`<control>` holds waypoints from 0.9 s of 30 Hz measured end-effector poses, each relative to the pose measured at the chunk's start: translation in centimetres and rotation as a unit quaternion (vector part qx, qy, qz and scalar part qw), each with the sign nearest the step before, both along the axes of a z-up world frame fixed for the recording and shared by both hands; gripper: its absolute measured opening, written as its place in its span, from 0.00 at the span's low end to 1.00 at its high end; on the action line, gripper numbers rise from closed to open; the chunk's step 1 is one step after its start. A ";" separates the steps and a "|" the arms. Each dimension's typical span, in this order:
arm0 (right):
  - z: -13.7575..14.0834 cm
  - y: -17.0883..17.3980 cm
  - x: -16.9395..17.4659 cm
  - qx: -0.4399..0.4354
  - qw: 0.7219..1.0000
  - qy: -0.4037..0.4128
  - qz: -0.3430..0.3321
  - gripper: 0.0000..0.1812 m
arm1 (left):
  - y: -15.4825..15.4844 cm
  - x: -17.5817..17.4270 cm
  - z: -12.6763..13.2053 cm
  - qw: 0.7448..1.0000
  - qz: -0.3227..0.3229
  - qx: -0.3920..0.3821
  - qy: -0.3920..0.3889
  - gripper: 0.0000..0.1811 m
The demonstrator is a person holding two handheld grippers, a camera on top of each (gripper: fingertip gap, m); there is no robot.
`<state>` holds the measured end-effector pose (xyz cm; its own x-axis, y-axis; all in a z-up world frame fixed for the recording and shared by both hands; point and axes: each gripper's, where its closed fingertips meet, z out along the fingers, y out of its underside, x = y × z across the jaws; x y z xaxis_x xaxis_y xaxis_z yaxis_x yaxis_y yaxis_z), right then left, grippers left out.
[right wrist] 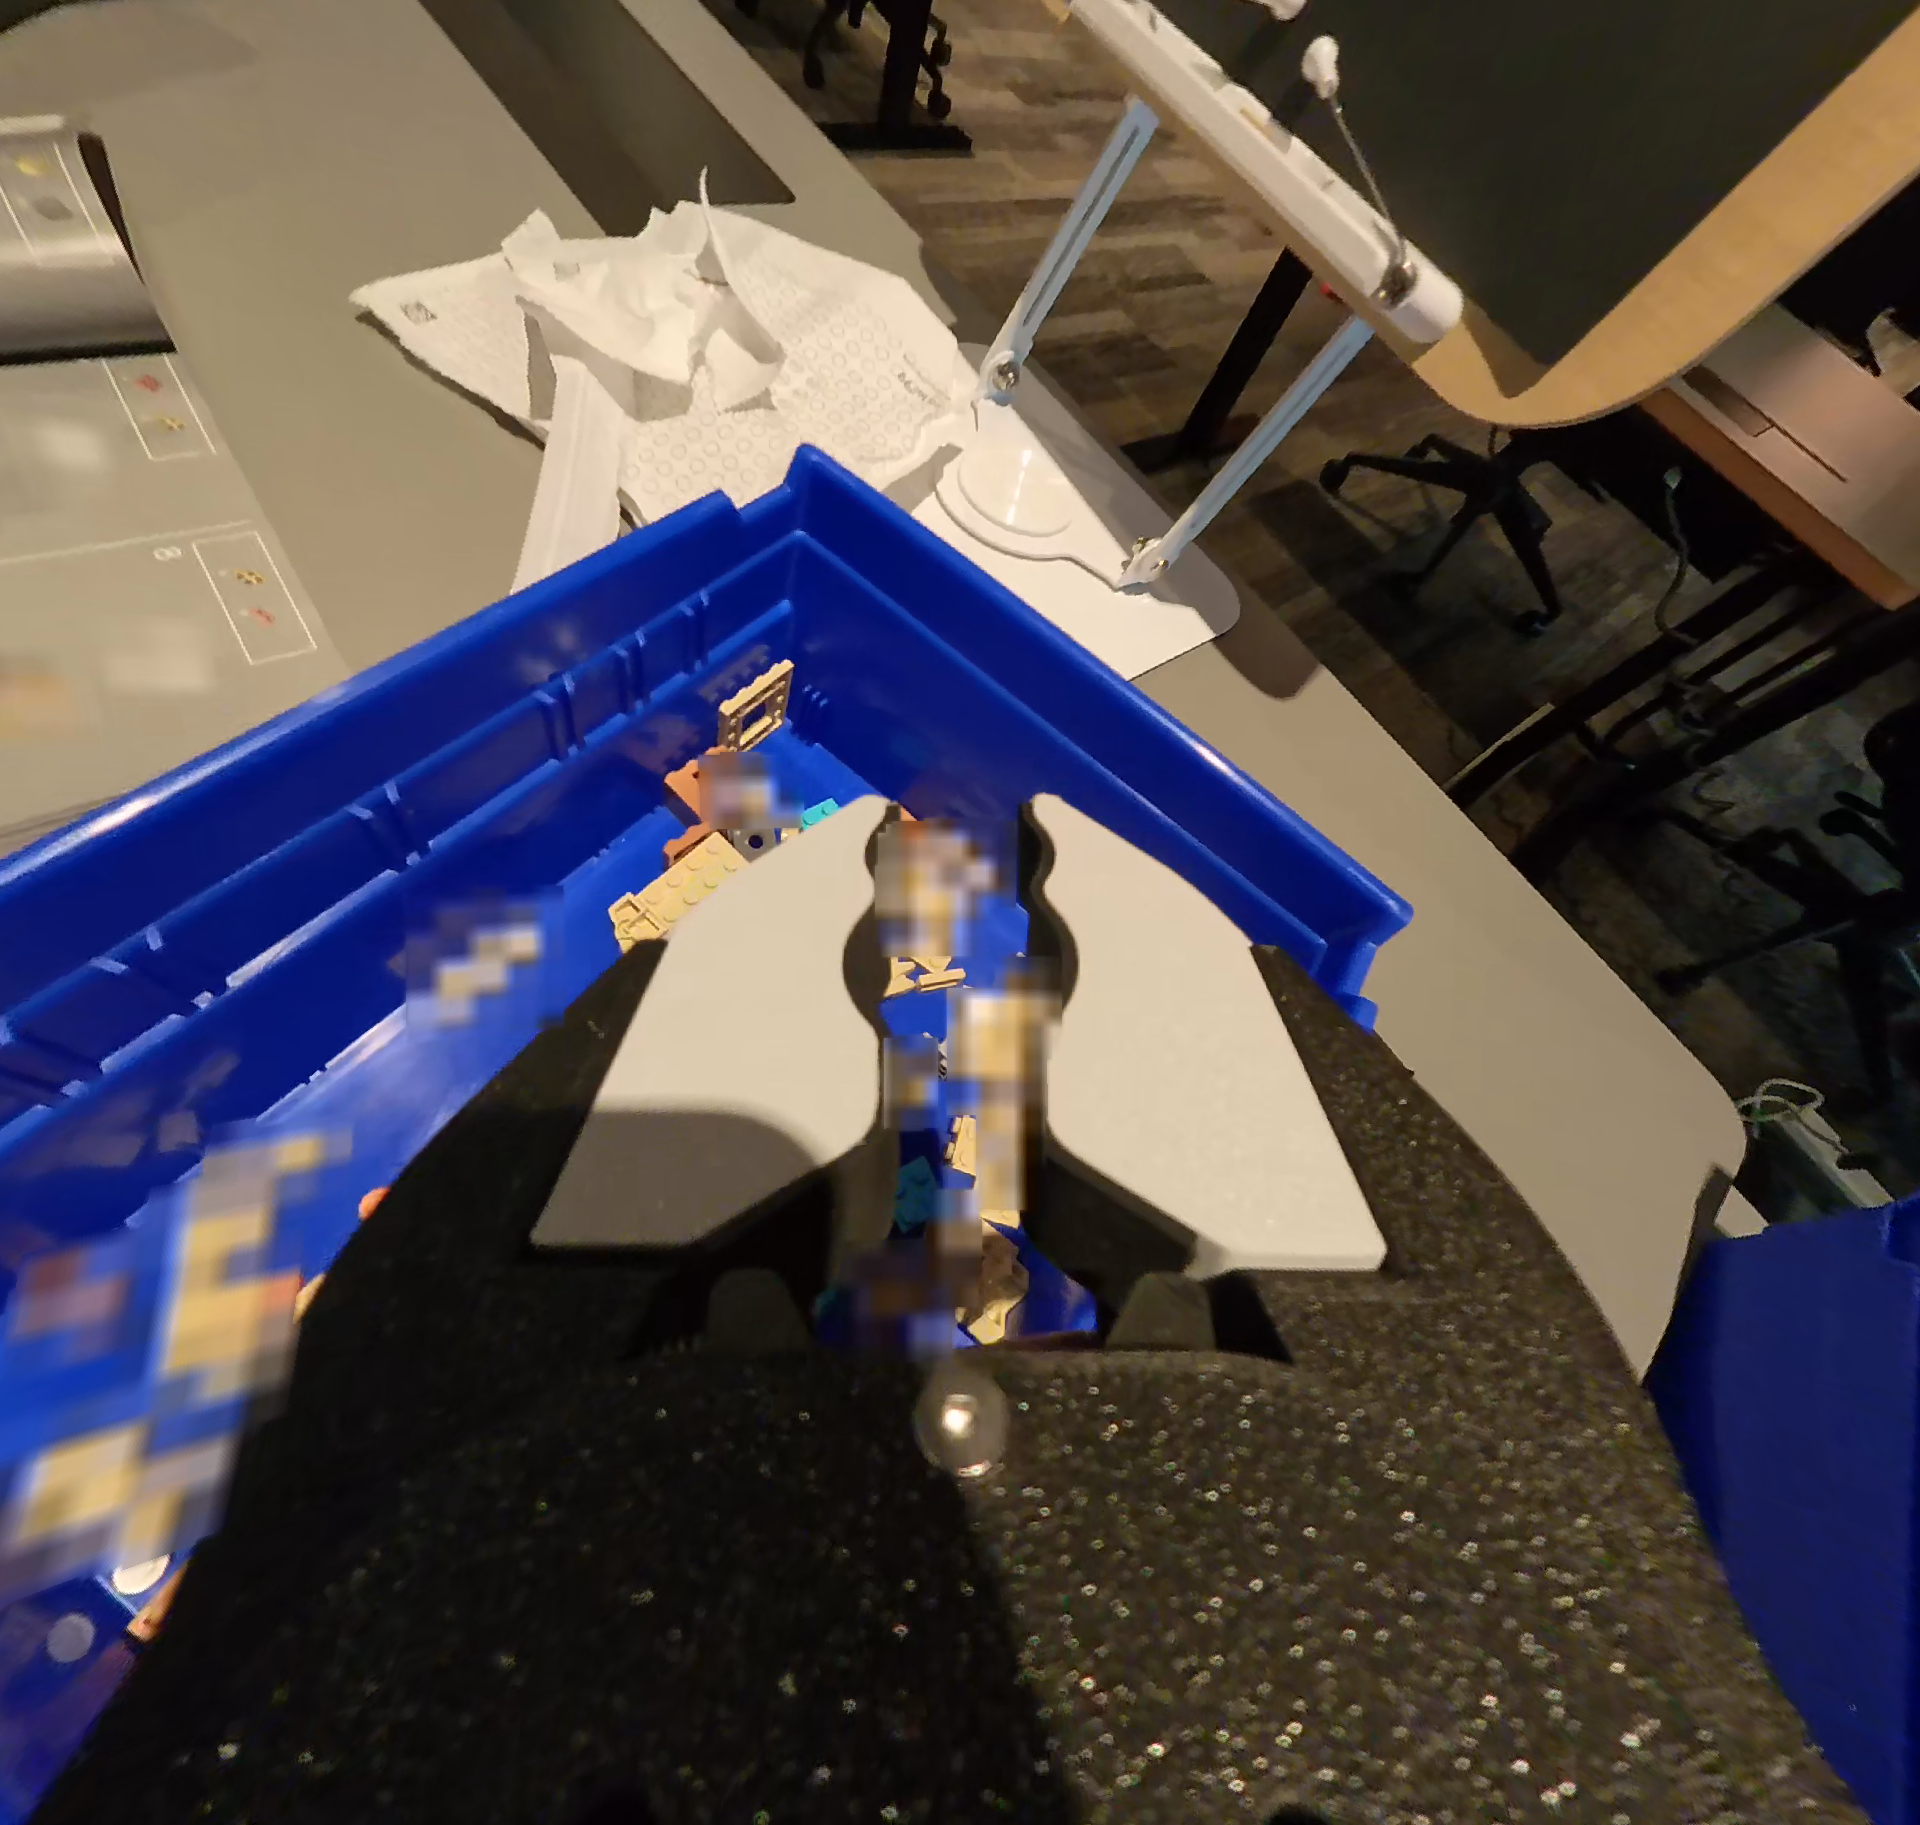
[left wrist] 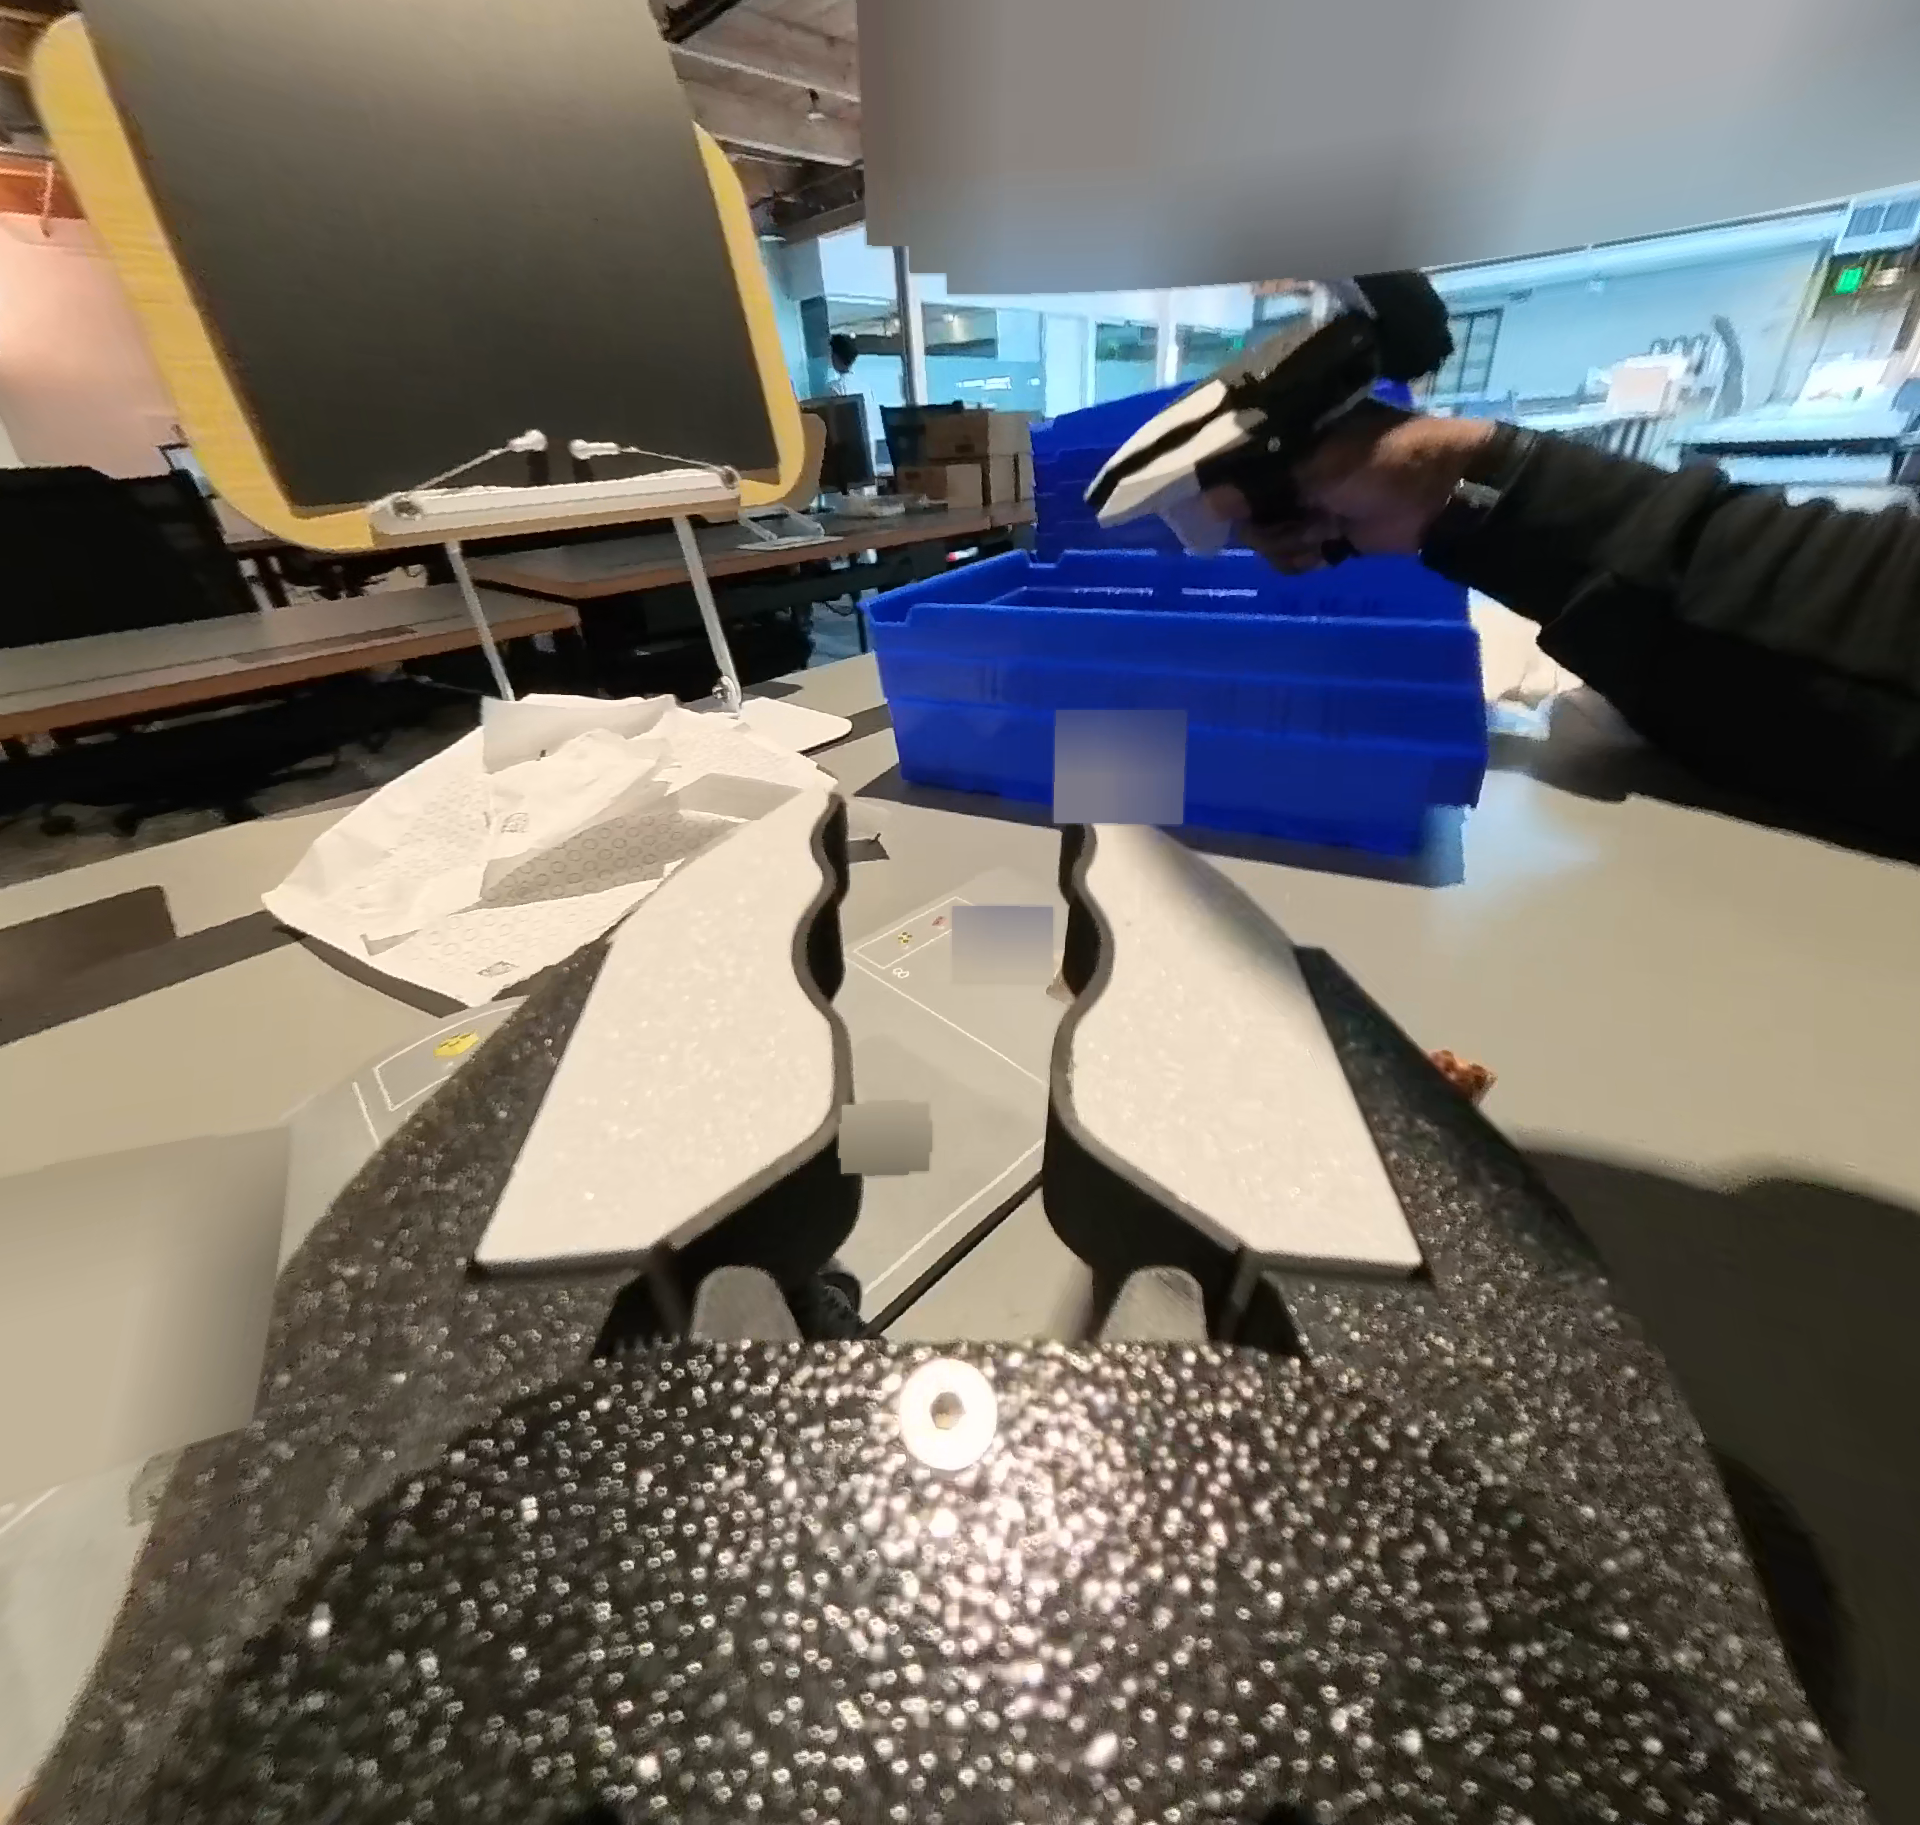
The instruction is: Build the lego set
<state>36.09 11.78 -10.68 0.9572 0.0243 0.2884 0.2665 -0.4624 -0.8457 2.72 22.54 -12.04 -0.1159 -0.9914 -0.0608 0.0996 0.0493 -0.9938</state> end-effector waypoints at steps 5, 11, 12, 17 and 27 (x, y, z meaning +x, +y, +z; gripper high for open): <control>-0.2 0.1 0.0 -0.005 1.000 -0.006 -0.002 0.11 | -0.6 0.2 -0.4 1.000 -0.004 0.021 0.011 0.21; -0.1 0.1 0.1 -0.005 1.000 -0.004 -0.004 0.11 | 0.1 -0.1 0.2 1.000 -0.004 -0.010 -0.005 0.21; -0.1 0.1 0.0 -0.003 1.000 -0.001 -0.003 0.11 | 0.3 -0.2 0.3 1.000 -0.005 -0.019 -0.010 0.21; 0.2 0.0 0.1 0.003 1.000 0.011 0.000 0.11 | 1.2 -0.6 0.8 0.998 0.000 -0.052 -0.032 0.20; -0.4 0.1 -0.2 -0.018 1.000 -0.006 0.003 0.11 | 1.0 -0.5 0.8 0.999 0.000 -0.043 -0.032 0.20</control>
<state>35.88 11.92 -11.09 0.9532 0.0406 0.2995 0.2802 -0.4903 -0.8253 2.25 23.57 -11.23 -0.1151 -0.9932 0.0165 0.1633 -0.0353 -0.9859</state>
